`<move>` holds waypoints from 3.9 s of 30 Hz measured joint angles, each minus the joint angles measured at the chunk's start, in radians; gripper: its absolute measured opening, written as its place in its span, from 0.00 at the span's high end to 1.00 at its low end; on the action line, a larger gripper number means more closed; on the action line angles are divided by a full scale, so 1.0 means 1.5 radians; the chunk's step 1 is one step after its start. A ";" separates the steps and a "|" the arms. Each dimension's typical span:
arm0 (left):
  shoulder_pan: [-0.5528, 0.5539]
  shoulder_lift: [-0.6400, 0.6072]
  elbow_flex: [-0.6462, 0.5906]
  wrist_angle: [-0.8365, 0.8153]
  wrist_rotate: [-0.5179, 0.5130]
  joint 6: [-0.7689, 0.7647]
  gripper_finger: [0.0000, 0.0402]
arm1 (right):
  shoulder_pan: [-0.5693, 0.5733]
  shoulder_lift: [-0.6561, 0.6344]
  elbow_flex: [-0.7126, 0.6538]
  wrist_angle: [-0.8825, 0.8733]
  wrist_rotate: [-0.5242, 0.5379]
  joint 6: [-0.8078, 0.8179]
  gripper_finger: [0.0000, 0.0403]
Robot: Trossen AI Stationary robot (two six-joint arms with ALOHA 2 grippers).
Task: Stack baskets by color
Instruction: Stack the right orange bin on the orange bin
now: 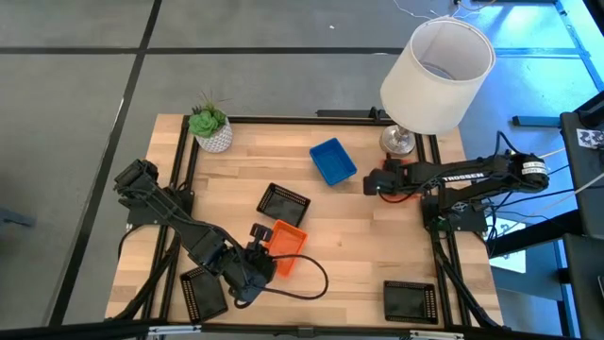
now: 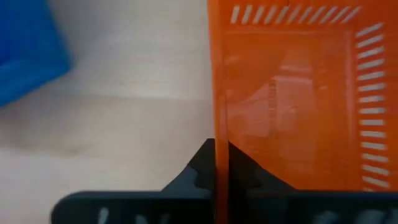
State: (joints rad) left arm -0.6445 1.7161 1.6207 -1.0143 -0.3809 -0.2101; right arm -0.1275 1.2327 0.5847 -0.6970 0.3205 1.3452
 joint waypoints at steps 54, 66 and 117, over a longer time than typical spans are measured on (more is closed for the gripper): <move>-0.232 -0.076 0.000 -0.249 -0.206 -0.523 0.83 | 0.334 0.499 0.783 -0.051 -0.162 -1.166 1.00; -0.236 -0.076 0.000 -0.249 -0.210 -0.523 0.83 | 0.323 0.529 0.784 -0.037 -0.233 -1.312 1.00; -0.236 -0.076 0.000 -0.262 -0.209 -0.516 0.83 | 0.218 0.607 0.783 -0.001 -0.314 -1.388 0.73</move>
State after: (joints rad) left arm -0.9981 1.6028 1.6207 -1.4067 -0.6938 -0.9848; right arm 0.1988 2.1433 1.7596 -0.6991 -0.1508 -0.7361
